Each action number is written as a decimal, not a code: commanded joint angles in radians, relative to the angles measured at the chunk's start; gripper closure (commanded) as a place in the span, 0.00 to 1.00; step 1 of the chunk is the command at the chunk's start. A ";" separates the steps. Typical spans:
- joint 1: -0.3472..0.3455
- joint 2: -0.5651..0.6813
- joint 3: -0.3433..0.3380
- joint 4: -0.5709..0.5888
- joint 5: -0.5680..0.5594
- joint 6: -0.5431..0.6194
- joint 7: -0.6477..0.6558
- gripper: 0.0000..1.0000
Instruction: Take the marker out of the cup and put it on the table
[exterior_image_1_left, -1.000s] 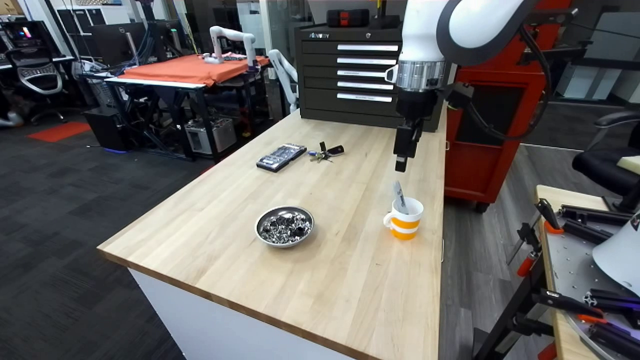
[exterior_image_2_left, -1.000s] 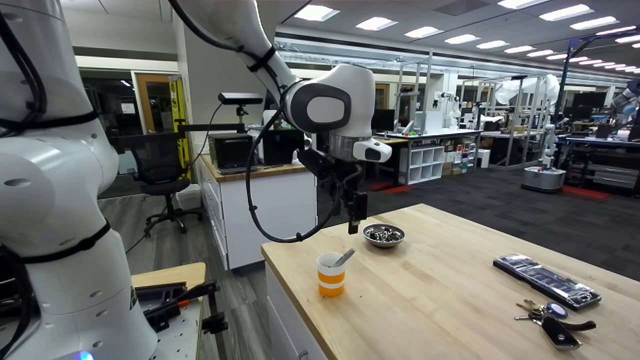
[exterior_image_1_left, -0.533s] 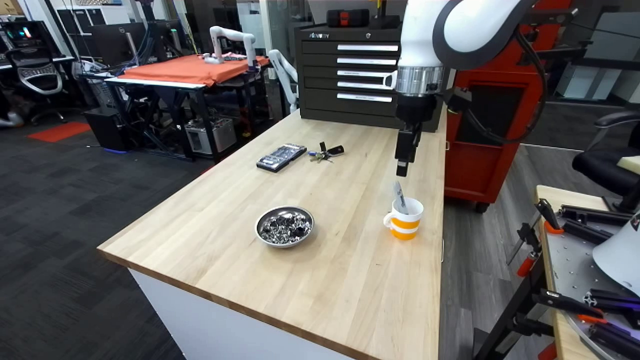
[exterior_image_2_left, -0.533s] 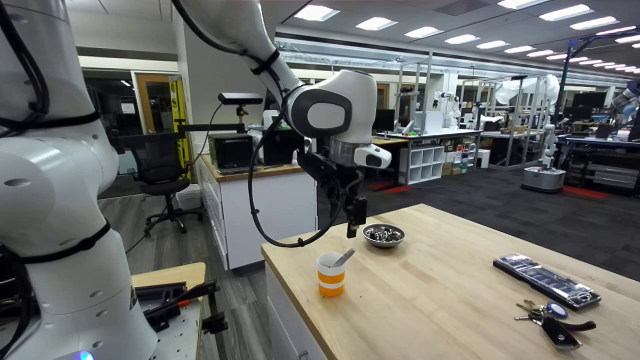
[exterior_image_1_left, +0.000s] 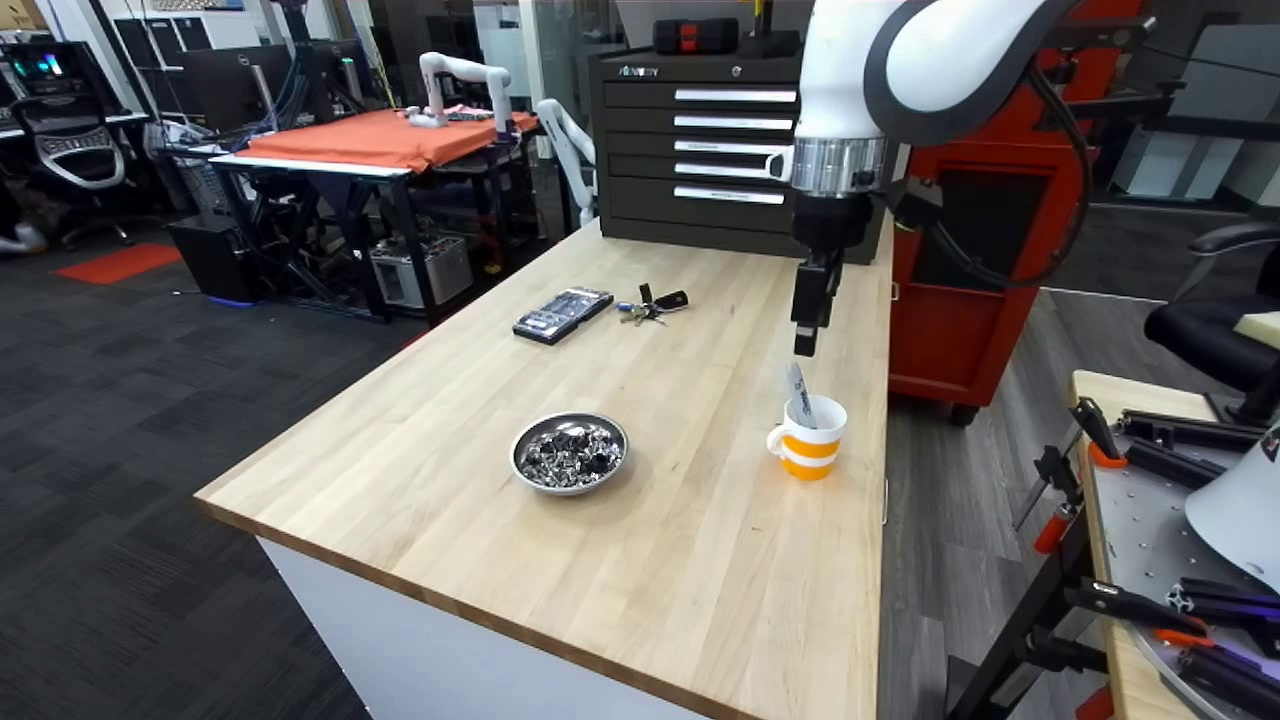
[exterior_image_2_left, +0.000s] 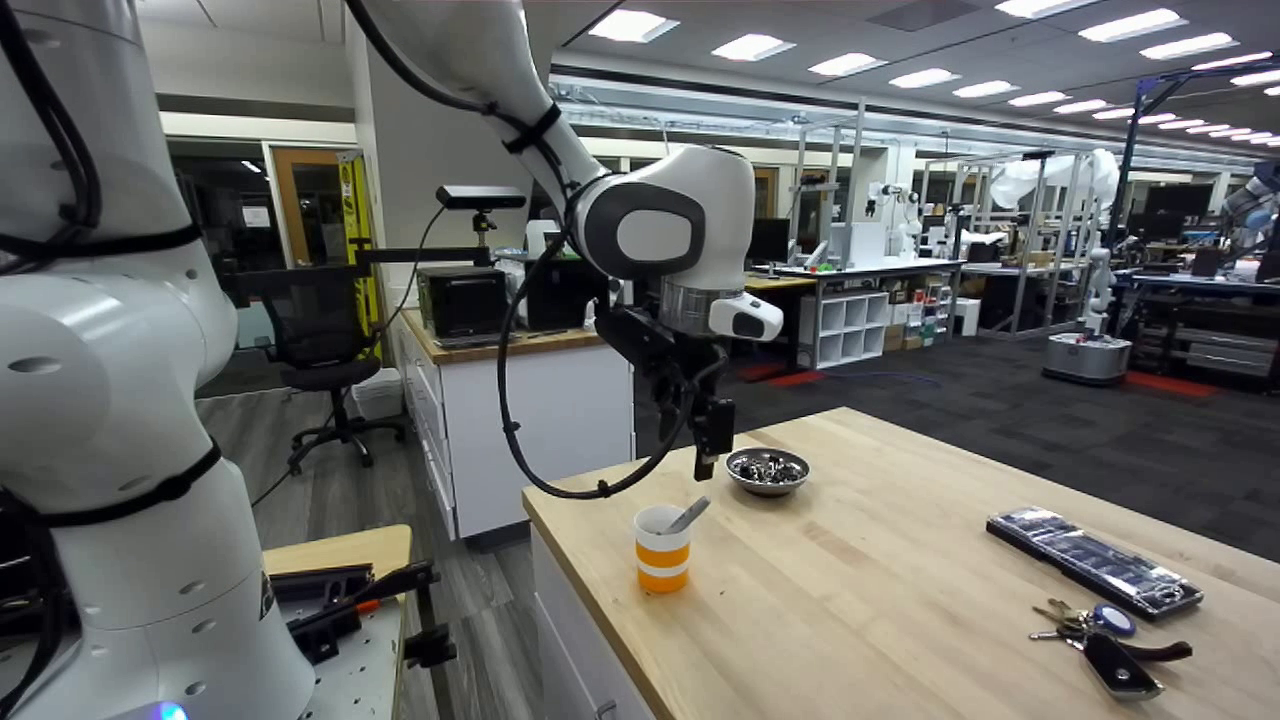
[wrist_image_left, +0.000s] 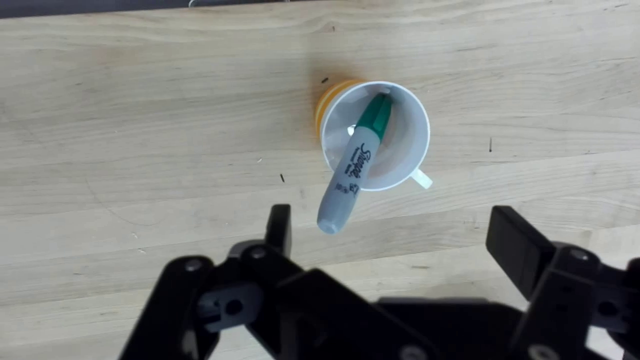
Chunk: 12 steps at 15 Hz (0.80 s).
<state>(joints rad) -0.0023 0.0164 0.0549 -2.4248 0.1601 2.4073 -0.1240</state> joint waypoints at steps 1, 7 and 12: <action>0.003 0.028 -0.019 0.004 -0.040 0.038 0.019 0.00; -0.004 0.082 -0.037 0.016 -0.062 0.090 0.001 0.00; -0.007 0.133 -0.037 0.039 -0.050 0.092 -0.009 0.00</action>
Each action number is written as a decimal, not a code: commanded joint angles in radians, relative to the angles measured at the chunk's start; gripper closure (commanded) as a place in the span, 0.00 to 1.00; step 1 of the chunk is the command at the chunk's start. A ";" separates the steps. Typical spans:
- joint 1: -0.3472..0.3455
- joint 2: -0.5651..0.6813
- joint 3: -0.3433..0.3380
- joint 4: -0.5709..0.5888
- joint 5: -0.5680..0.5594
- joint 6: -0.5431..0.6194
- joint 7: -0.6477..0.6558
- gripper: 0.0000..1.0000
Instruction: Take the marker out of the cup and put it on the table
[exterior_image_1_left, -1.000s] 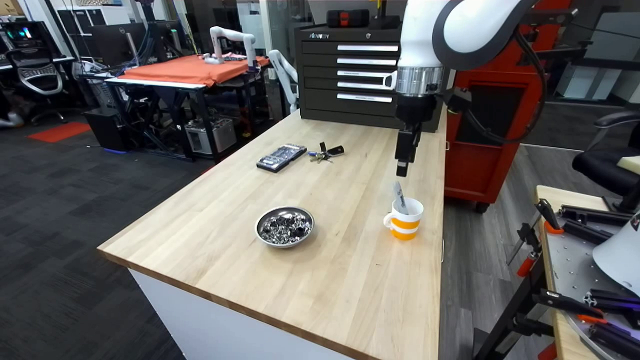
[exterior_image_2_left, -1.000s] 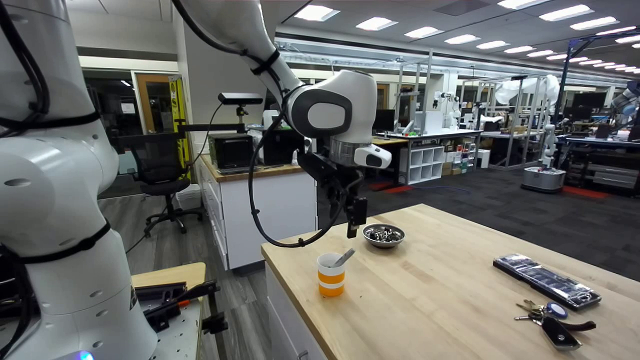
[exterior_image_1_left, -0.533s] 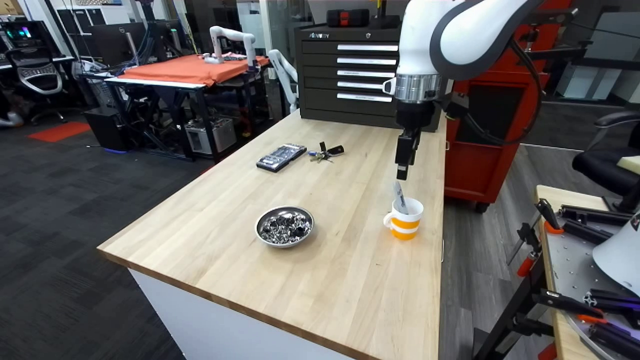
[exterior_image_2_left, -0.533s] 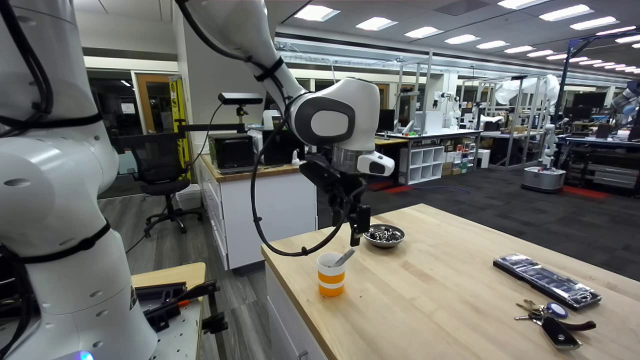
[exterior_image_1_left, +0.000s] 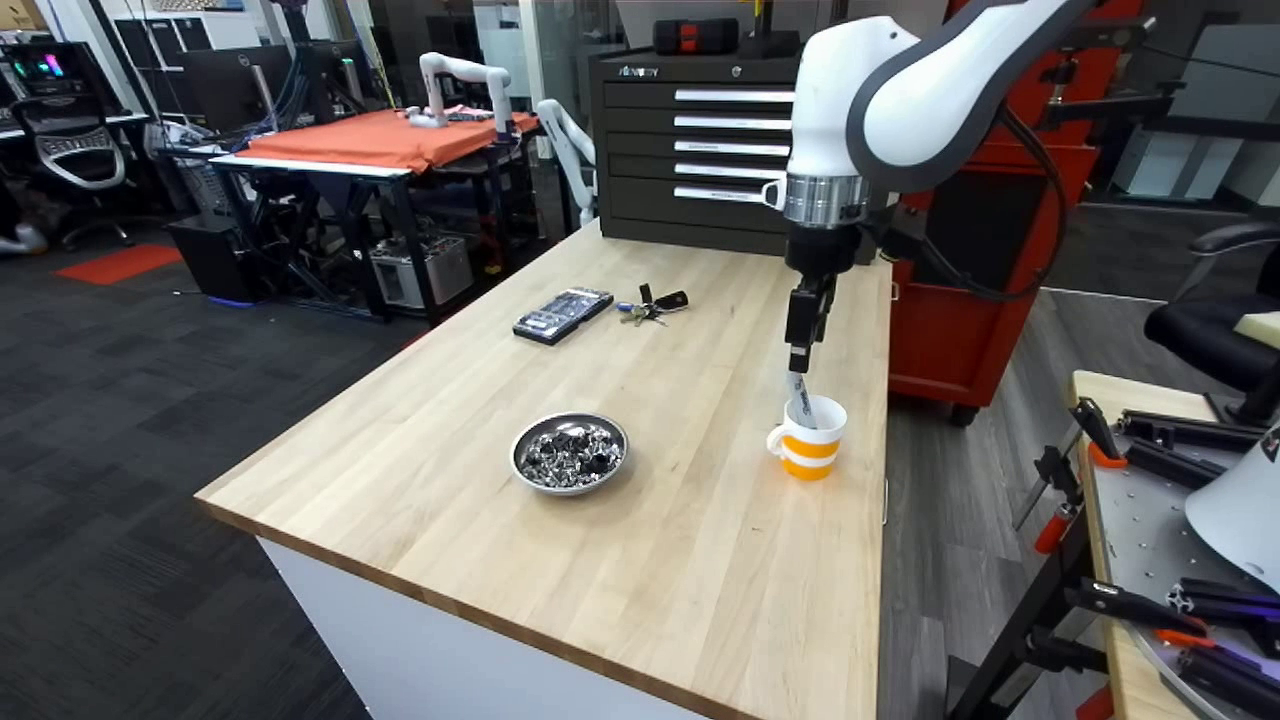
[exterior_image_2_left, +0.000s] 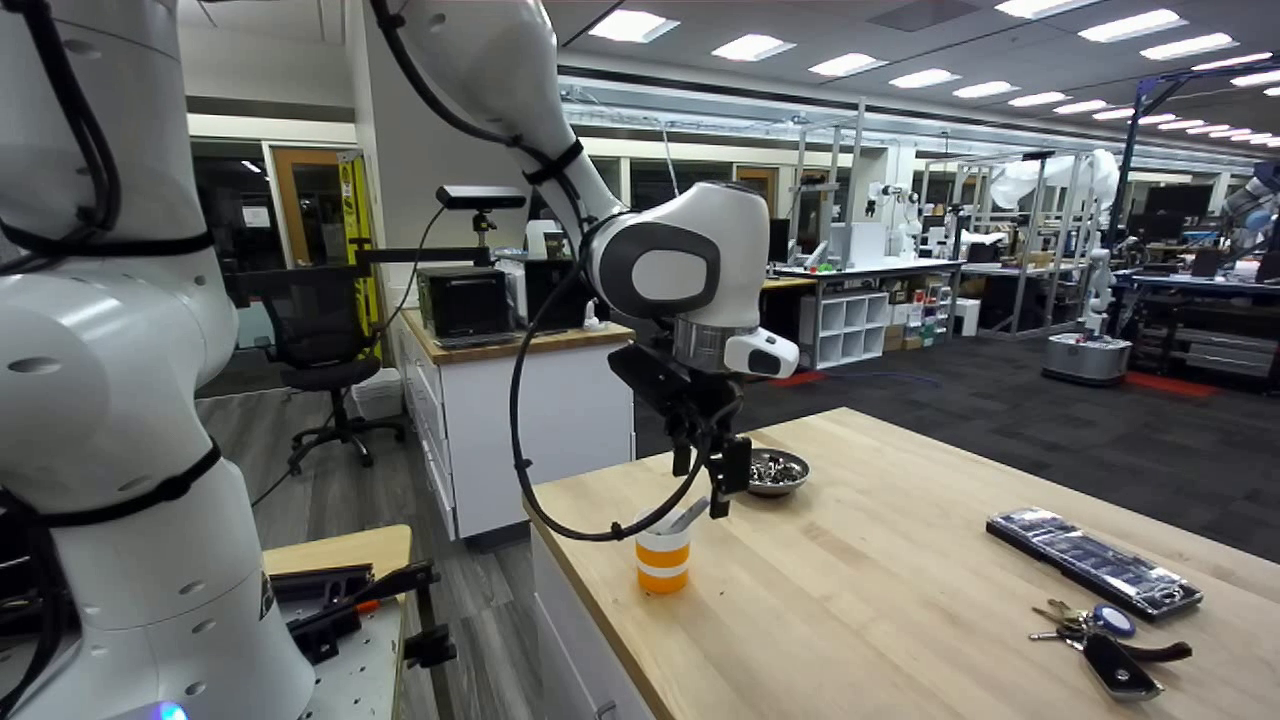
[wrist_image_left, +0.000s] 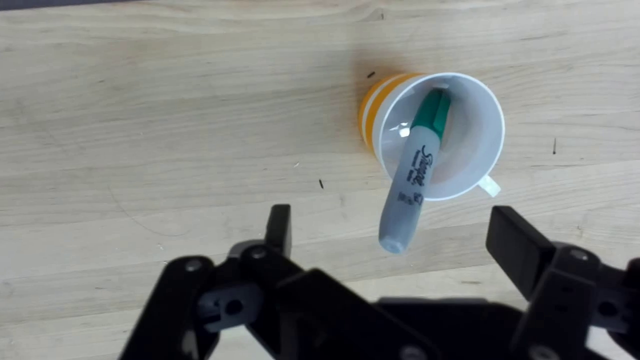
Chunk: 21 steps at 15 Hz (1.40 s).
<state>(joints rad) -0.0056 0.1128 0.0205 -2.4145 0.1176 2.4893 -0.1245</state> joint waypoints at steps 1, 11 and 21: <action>-0.004 0.046 -0.002 0.031 -0.005 0.012 -0.010 0.00; -0.014 0.105 0.018 0.055 0.047 0.019 -0.045 0.31; -0.027 0.108 0.032 0.058 0.104 0.016 -0.102 0.97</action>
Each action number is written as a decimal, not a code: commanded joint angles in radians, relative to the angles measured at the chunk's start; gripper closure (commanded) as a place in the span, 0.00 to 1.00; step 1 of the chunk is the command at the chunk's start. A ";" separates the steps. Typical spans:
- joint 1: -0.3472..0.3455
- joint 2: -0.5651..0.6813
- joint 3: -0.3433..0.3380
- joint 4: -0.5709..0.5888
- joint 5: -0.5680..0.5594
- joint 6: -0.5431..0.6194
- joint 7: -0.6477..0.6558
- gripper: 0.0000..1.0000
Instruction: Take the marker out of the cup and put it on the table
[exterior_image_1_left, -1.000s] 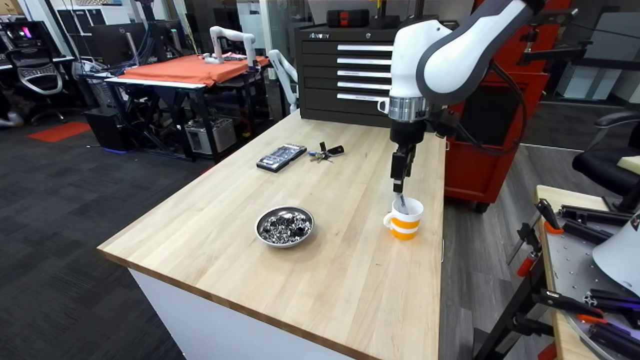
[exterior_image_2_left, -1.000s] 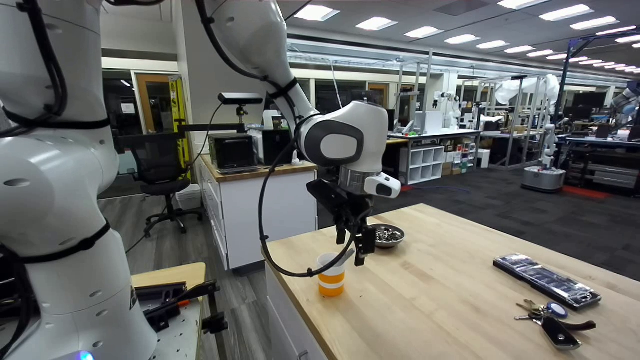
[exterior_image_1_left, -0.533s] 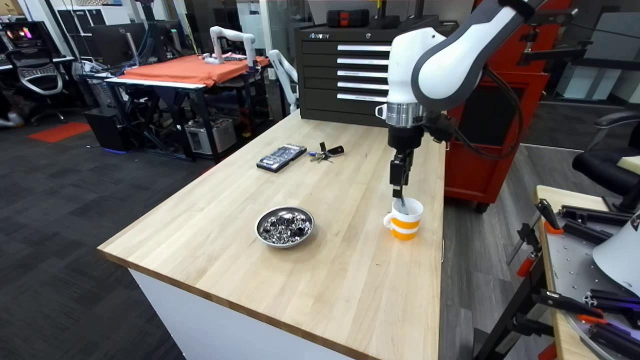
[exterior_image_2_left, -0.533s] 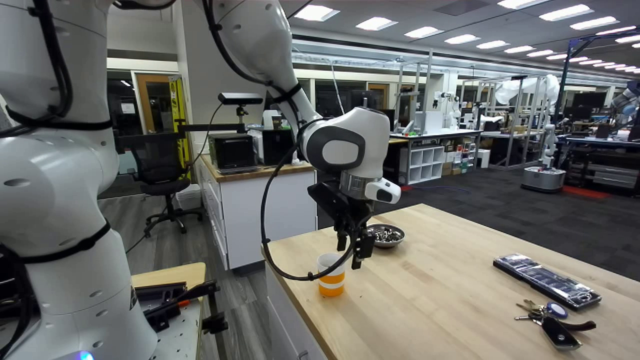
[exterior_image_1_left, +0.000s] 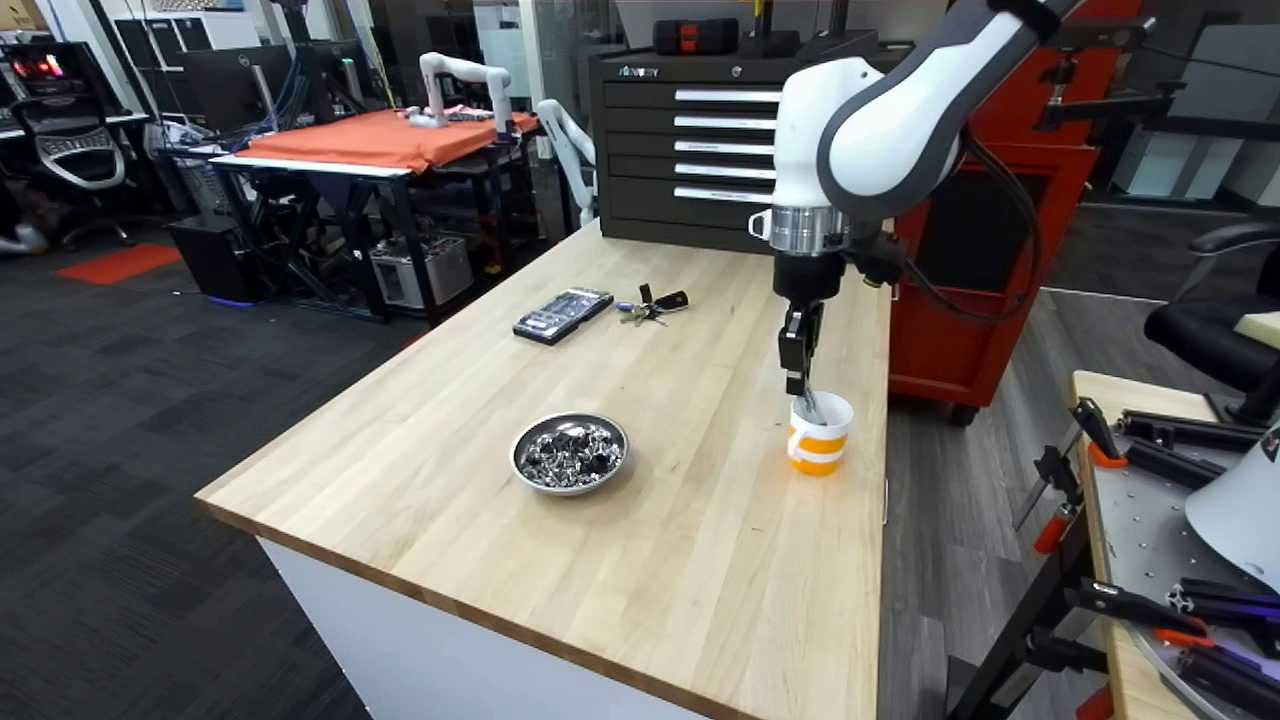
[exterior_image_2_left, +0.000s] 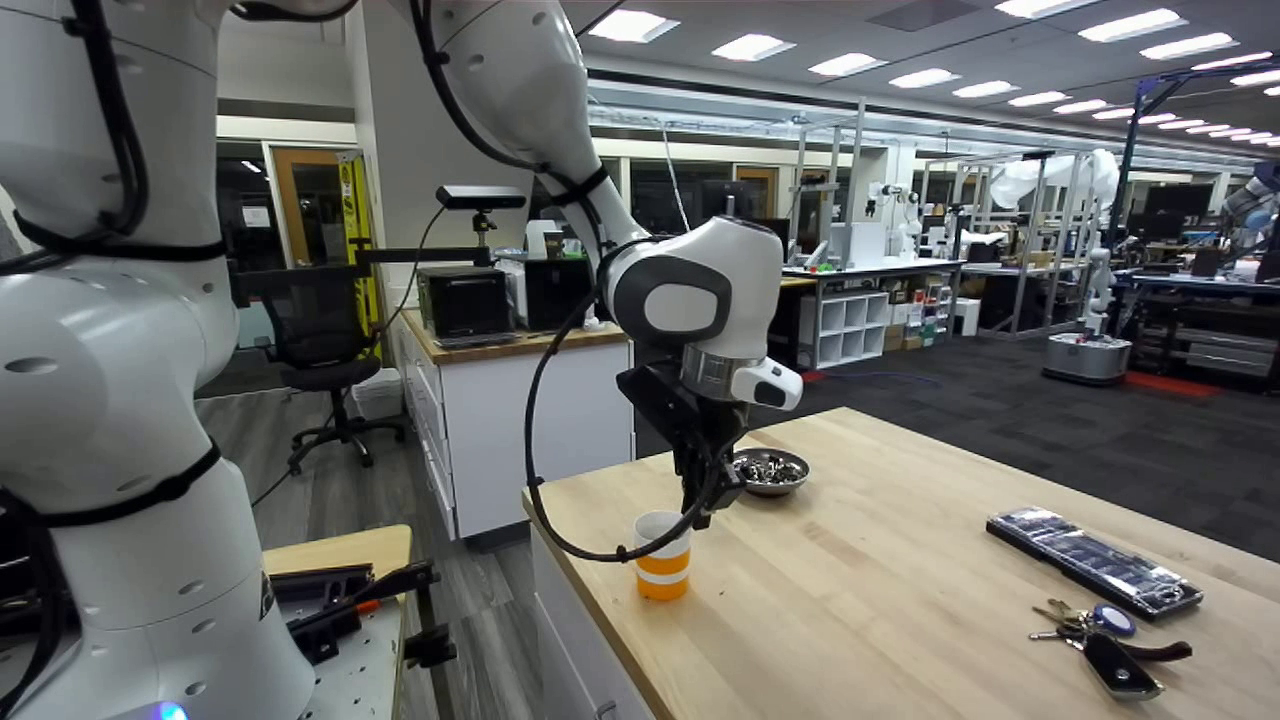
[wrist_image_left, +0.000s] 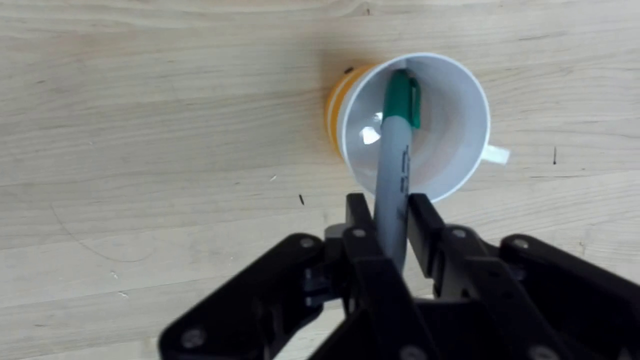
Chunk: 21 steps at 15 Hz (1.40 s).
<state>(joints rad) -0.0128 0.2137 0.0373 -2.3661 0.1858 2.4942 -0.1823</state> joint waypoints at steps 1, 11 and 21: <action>-0.022 0.006 0.016 0.009 0.042 0.010 -0.050 0.99; -0.006 -0.055 0.004 0.000 0.002 -0.036 0.003 0.96; -0.005 -0.083 -0.027 0.118 -0.088 -0.196 0.073 0.96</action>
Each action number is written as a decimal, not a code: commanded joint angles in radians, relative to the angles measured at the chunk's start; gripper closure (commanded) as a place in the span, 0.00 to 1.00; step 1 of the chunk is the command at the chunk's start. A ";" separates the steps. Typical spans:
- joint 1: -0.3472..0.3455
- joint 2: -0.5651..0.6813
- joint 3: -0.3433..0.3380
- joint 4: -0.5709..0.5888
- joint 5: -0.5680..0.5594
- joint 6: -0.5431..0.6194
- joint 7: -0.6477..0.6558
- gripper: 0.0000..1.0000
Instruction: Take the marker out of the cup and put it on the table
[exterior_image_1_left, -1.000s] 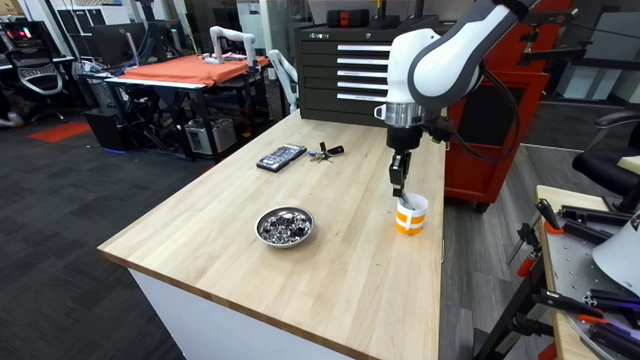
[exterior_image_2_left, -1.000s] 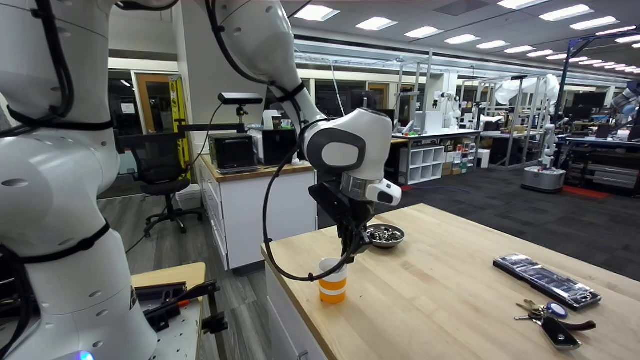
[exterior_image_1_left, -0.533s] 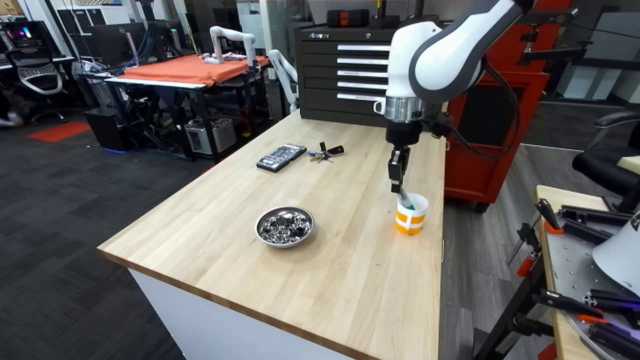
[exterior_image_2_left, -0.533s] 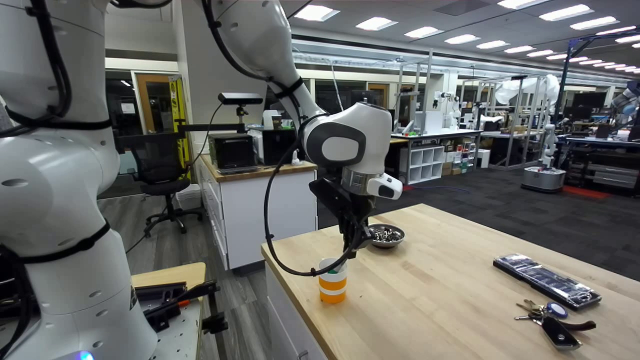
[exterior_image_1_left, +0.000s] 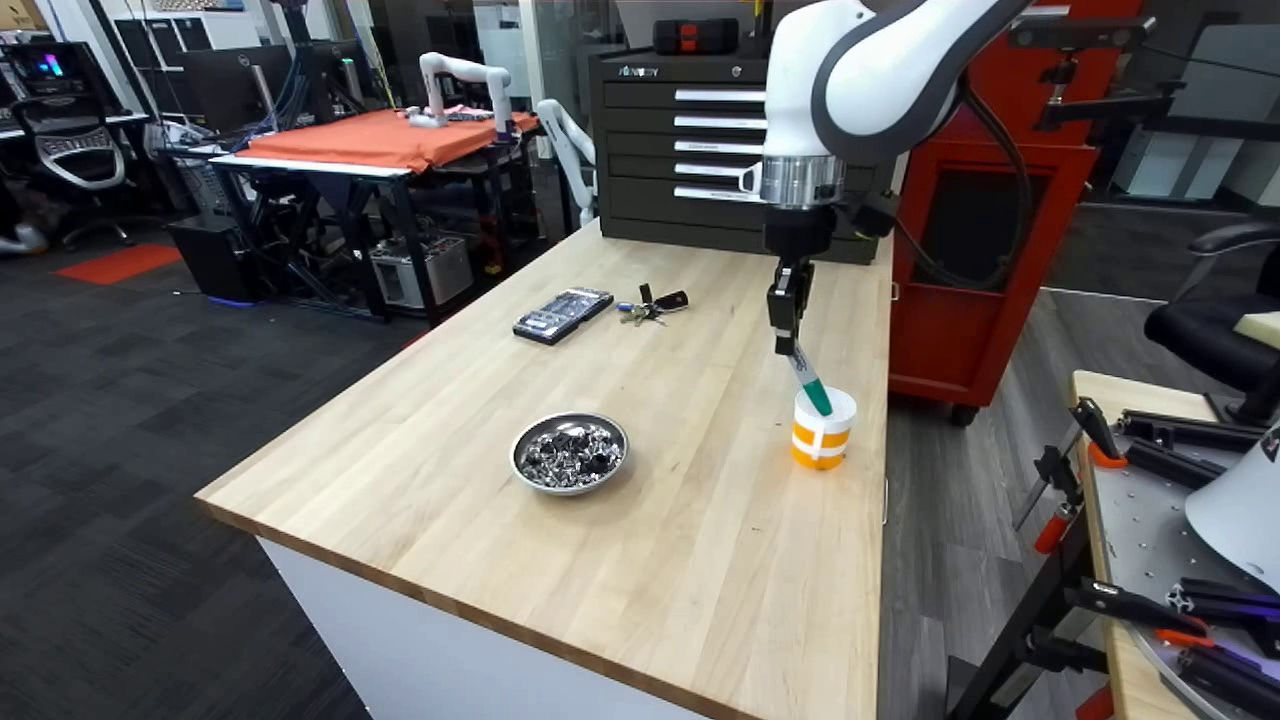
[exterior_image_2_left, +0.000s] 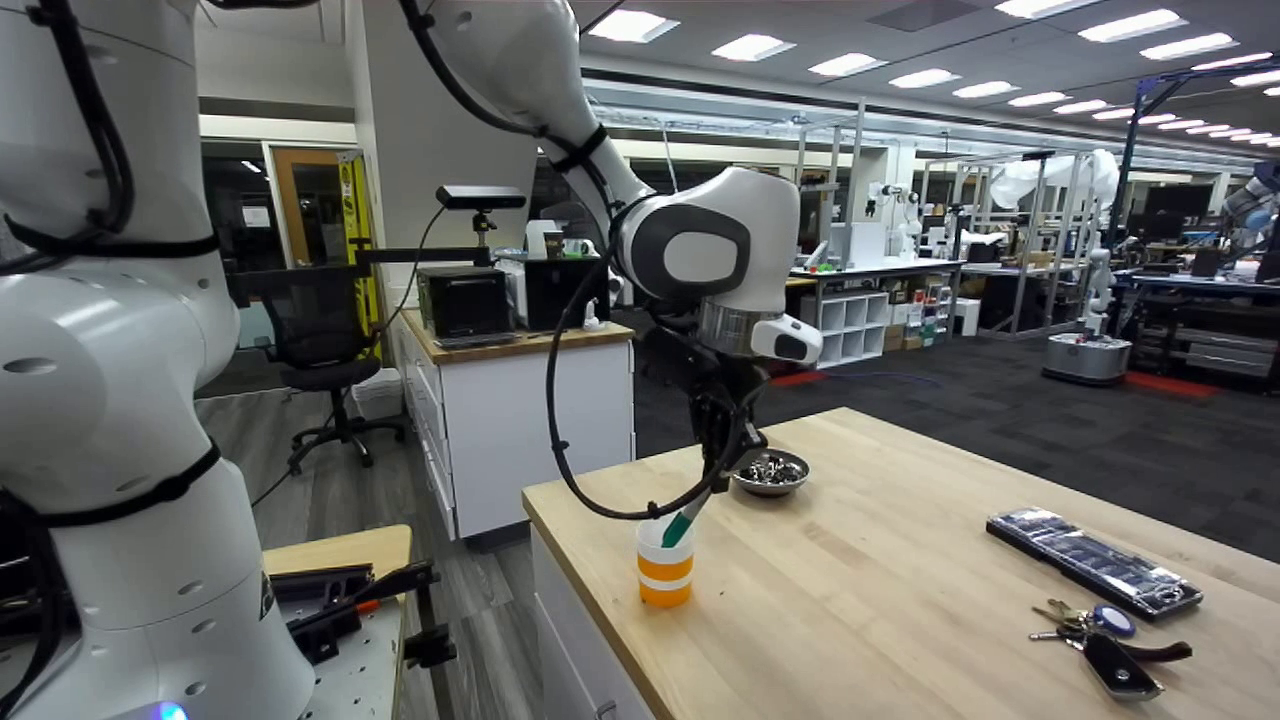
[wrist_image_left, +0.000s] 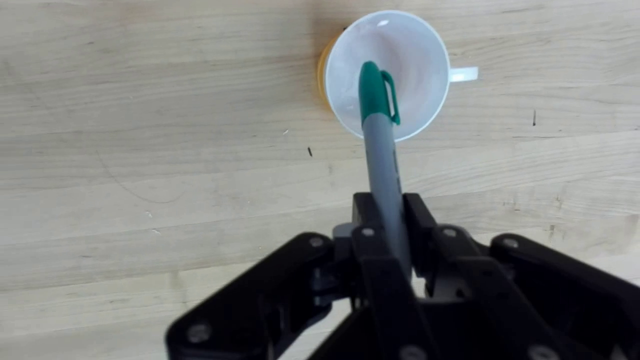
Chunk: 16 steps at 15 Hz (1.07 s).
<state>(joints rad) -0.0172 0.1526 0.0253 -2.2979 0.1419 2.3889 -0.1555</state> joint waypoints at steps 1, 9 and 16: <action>-0.002 -0.019 -0.021 0.072 -0.055 -0.114 0.056 0.96; -0.035 0.066 -0.089 0.250 -0.134 -0.254 0.104 0.96; -0.073 0.236 -0.103 0.317 -0.116 -0.236 0.077 0.96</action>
<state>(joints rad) -0.0736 0.3083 -0.0794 -2.0390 0.0274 2.1697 -0.0786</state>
